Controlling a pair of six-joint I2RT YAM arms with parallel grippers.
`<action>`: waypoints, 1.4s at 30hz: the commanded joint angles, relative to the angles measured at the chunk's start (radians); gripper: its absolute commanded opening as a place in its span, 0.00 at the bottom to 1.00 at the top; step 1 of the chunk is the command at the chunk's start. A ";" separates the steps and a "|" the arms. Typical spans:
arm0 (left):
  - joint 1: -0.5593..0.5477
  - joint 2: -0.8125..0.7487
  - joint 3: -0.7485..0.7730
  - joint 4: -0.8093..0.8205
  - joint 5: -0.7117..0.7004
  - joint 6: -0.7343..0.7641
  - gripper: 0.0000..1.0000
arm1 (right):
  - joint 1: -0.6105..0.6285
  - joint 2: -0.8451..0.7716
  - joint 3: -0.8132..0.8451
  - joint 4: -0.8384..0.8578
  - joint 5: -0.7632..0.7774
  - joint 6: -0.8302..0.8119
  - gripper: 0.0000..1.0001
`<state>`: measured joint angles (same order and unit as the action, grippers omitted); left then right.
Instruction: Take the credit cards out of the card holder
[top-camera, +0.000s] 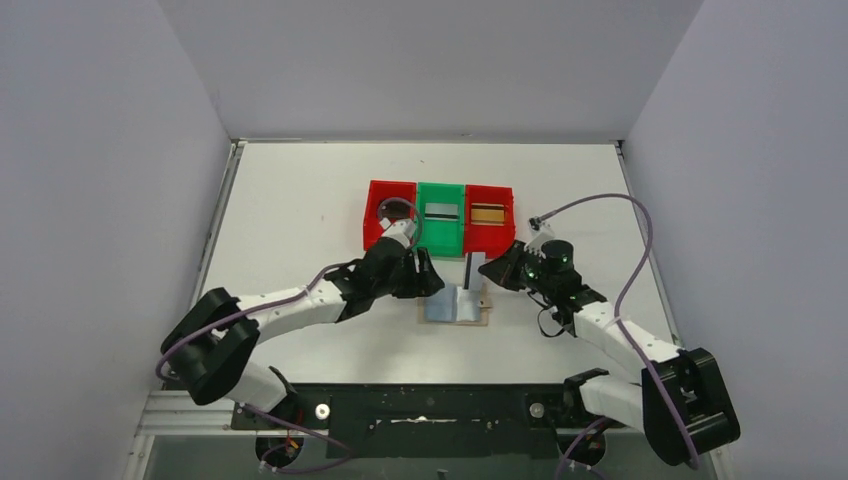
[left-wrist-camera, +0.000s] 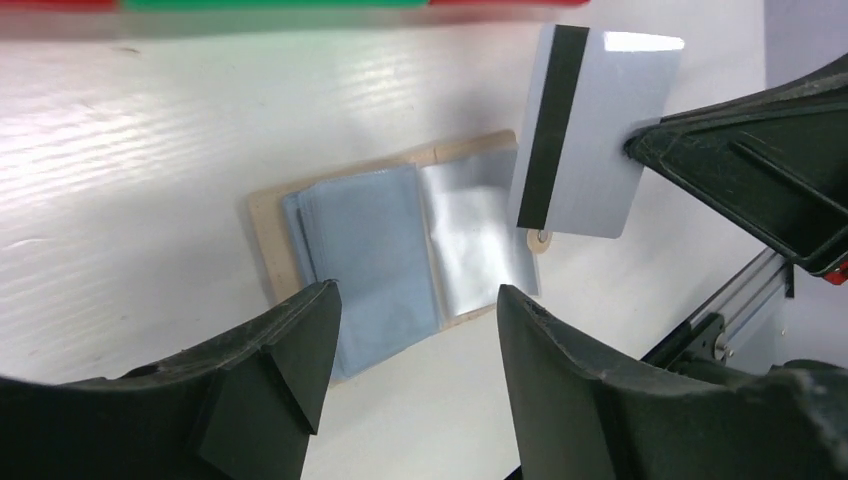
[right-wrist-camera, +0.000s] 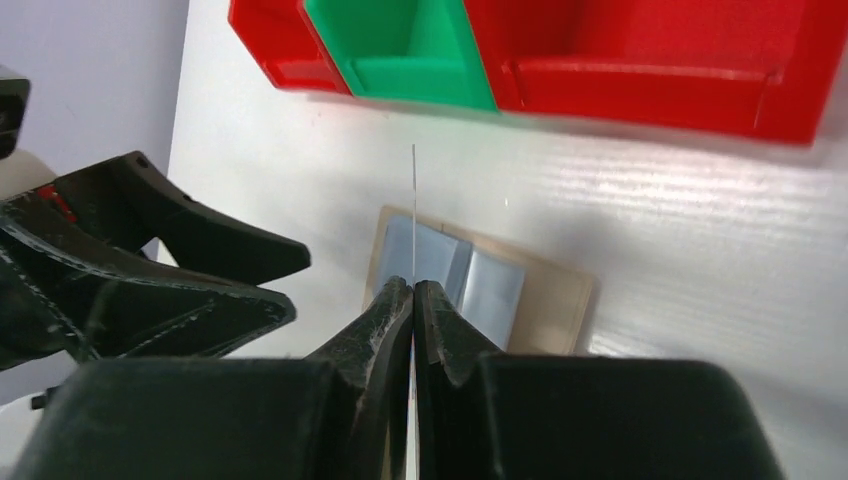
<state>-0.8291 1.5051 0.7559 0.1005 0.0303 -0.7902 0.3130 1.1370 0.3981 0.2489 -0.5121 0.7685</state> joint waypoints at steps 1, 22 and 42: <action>0.049 -0.144 -0.040 -0.032 -0.154 -0.012 0.62 | 0.068 -0.060 0.118 -0.046 0.210 -0.202 0.00; 0.377 -0.747 -0.303 -0.311 -0.309 -0.062 0.83 | 0.336 0.394 0.660 -0.175 0.621 -1.135 0.00; 0.386 -0.783 -0.277 -0.369 -0.305 -0.006 0.83 | 0.277 0.700 0.943 -0.367 0.472 -1.445 0.00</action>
<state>-0.4496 0.7486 0.4419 -0.2680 -0.2581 -0.8204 0.5949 1.7931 1.2781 -0.0883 -0.0605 -0.5800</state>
